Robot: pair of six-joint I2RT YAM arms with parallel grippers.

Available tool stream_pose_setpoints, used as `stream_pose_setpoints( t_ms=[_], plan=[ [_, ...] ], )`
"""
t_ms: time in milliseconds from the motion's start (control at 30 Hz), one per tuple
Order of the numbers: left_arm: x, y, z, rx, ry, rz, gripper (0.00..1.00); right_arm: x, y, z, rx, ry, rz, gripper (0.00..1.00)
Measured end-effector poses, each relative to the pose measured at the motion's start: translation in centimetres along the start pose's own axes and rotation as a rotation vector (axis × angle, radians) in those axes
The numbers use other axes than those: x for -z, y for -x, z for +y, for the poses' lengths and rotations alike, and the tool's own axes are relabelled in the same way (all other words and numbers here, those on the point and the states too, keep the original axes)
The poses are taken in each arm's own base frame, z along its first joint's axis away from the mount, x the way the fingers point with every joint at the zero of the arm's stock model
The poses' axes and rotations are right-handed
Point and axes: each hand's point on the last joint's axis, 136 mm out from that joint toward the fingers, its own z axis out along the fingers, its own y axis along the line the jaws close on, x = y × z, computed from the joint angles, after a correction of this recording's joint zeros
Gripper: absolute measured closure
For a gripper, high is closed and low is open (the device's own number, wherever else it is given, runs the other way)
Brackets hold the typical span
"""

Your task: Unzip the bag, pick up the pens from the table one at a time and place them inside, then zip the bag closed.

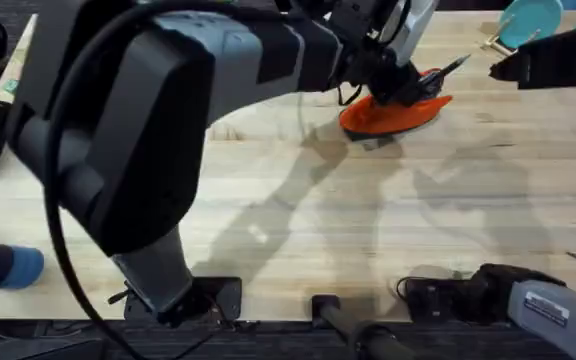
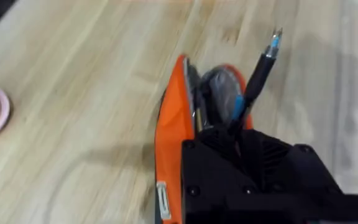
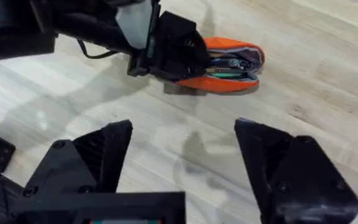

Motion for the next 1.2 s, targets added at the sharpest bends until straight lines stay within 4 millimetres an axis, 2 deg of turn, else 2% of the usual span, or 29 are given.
stream_pose_setpoints(
  t_ms=[133, 333, 800, 867, 1033, 1200],
  plan=[
    [-0.1, -1.7, 0.7, 0.026, 0.044, 0.067, 0.959, 0.0, 0.0, 0.0, 0.0, 0.0, 0.001, 0.005],
    [0.1, -3.0, 1.3, 0.046, 0.096, 0.132, 0.959, 0.0, -0.1, 0.0, -0.001, 0.001, 0.002, 0.005],
    [0.2, -3.6, 1.4, 0.054, 0.108, 0.161, 0.949, -0.1, 0.0, 0.2, 0.004, 0.006, 0.004, 0.006],
    [0.3, -3.6, 1.4, 0.054, 0.109, 0.163, 0.884, -0.1, -0.1, 0.2, 0.004, 0.007, 0.004, 0.006],
    [0.3, -3.7, 1.6, 0.052, 0.119, 0.169, 0.575, -0.1, -0.1, 0.2, 0.003, 0.007, 0.005, 0.005],
    [0.3, -3.8, 1.7, 0.052, 0.125, 0.172, 0.419, 0.0, -0.1, 0.2, 0.003, 0.007, 0.005, 0.005]
  ],
)
